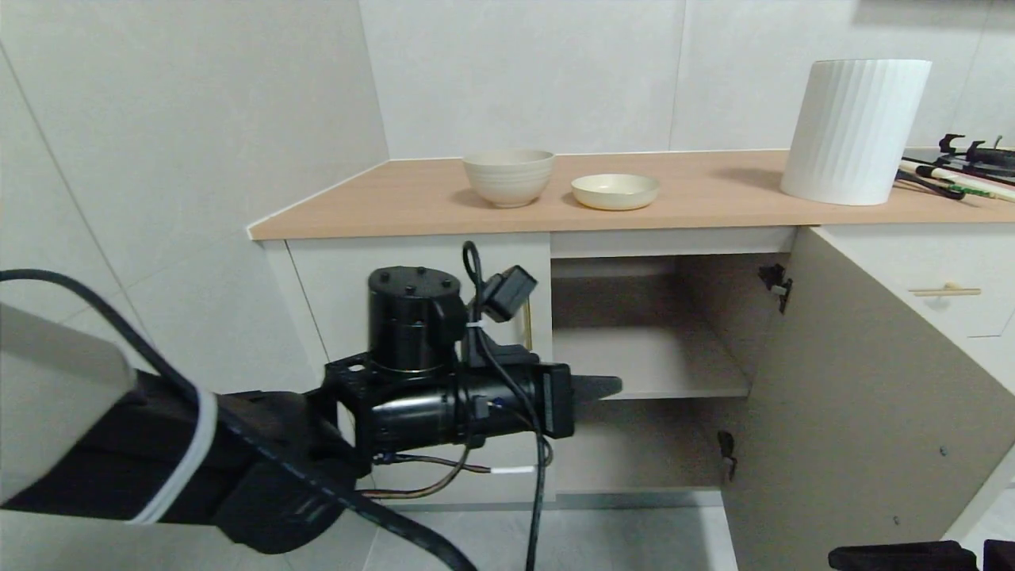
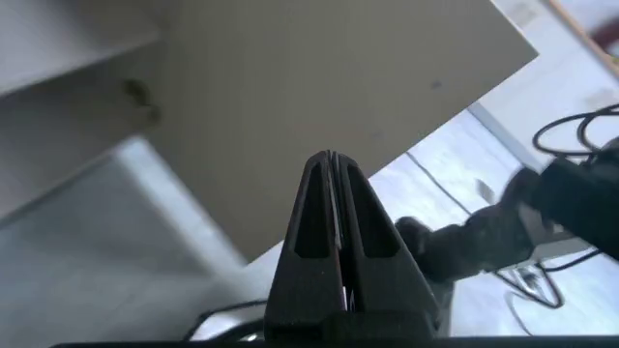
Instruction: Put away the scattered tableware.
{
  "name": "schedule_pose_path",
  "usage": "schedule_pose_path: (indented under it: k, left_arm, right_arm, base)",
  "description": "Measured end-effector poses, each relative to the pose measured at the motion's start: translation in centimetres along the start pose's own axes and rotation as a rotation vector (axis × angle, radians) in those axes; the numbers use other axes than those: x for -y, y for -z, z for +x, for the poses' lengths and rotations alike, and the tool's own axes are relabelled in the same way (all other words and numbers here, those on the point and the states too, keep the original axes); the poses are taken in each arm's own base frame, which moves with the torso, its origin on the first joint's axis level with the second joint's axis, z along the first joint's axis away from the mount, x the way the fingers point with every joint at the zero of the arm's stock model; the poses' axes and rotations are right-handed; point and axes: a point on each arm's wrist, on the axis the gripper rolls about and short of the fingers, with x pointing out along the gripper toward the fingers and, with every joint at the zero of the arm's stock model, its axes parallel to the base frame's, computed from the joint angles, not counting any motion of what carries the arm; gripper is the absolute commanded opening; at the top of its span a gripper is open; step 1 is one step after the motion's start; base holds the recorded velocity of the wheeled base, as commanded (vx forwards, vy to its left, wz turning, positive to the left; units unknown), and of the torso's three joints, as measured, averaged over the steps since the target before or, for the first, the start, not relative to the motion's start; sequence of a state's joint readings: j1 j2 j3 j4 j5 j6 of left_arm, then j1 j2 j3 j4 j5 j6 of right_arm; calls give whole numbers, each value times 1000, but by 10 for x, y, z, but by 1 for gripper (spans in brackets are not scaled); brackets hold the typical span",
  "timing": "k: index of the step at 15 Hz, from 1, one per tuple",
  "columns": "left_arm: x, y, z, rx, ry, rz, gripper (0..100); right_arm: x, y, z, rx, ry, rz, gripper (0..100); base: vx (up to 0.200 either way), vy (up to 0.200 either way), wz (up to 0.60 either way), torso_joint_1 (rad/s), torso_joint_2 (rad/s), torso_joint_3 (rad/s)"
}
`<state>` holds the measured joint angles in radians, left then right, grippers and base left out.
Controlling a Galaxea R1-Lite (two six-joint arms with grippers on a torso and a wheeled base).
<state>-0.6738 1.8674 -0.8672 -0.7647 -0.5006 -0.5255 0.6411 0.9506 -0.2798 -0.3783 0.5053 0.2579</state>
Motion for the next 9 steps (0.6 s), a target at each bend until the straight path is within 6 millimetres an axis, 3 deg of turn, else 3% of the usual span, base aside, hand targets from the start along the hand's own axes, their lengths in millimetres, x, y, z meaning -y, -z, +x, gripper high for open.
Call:
schedule_pose_path:
  k: [6,7,9]
  left_arm:
    - [-28,-9,-123,131,-295,-20,0]
    - [-27,-10,-136,143,-328,-32,100]
    - [-23,-13,-155,176,-367,-26,100]
  right_arm:
    - [15,-42,36,3,169,22,100]
    - [20,-50,44,0,200,28,100]
    - [35,-64,65,-1,294,44,100]
  base:
    - [0,0,0,0,0,0]
    - [0,0,0,0,0,0]
    - [0,0,0,0,0,0]
